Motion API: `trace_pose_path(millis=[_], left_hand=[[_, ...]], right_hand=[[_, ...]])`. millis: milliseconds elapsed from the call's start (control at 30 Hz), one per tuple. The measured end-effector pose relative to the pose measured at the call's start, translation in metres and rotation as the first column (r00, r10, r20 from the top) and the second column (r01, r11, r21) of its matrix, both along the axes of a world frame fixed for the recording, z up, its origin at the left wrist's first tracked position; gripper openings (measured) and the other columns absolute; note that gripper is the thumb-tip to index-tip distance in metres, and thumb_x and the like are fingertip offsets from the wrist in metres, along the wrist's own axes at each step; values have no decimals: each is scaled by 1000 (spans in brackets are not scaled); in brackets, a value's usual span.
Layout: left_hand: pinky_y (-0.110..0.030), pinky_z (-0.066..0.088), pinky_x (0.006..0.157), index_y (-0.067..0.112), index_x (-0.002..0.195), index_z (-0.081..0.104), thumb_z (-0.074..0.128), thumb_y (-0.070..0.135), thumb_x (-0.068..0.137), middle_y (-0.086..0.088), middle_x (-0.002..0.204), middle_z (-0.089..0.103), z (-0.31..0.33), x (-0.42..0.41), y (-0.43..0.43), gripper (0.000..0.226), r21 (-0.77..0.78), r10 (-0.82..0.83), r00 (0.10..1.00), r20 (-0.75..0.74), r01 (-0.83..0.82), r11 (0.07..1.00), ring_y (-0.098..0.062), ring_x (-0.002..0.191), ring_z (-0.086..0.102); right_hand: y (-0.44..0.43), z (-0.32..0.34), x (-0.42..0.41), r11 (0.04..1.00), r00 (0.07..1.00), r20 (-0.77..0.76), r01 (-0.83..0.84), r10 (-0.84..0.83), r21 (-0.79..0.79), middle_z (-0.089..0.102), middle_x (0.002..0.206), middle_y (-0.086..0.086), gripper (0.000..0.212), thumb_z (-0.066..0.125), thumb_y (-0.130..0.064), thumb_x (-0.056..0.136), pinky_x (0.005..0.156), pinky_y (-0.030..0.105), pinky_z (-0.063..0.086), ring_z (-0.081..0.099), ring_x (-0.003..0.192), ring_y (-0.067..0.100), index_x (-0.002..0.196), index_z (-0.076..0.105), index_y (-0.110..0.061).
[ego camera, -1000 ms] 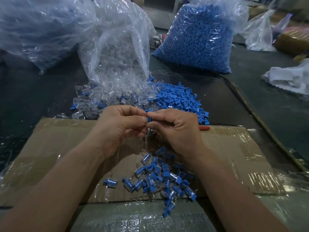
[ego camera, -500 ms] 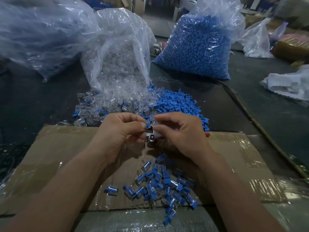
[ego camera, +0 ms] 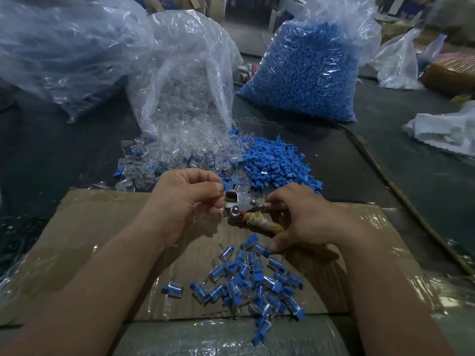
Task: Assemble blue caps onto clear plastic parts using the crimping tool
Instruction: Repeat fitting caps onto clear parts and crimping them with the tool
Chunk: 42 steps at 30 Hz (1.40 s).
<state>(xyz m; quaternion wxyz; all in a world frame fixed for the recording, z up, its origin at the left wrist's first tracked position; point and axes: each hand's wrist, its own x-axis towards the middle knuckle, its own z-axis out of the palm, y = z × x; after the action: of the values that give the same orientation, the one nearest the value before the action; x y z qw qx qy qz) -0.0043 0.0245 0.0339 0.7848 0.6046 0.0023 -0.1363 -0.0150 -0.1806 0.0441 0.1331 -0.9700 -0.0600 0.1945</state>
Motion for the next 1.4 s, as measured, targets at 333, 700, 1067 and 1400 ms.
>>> trace_pose_path(millis=[333,700,1067,1400], left_hand=[[-19,52,48,4,73,56,51,-11,81,-2,52,60,-5,4,5,17,-10,24,999,24,-23,1000,-11,48,60],[-17,50,48,6,74,56,53,-8,81,3,53,62,-10,4,1,16,-35,115,987,112,-112,993,-9,51,61],[-18,52,51,7,75,57,53,-8,81,2,56,64,-13,5,0,17,-8,145,975,167,-146,989,-10,52,60],[-17,52,52,8,75,58,53,-10,82,2,56,64,-12,4,-1,20,79,151,962,228,-173,982,-8,54,61]], right_hand=[[9,-1,1,999,957,286,-30,41,-41,43,81,-11,18,66,-36,74,57,23,32,44,75,7,85,56,-27],[17,-3,-4,986,919,389,1,-67,168,41,76,-14,24,59,-17,77,53,21,24,39,67,1,89,40,-26],[24,-8,-5,985,922,388,-75,9,155,38,79,-14,24,60,-31,80,55,19,23,36,69,1,89,38,-27],[24,-8,-4,984,926,378,-79,14,158,38,81,-15,25,59,-31,80,57,18,25,36,71,1,91,37,-27]])
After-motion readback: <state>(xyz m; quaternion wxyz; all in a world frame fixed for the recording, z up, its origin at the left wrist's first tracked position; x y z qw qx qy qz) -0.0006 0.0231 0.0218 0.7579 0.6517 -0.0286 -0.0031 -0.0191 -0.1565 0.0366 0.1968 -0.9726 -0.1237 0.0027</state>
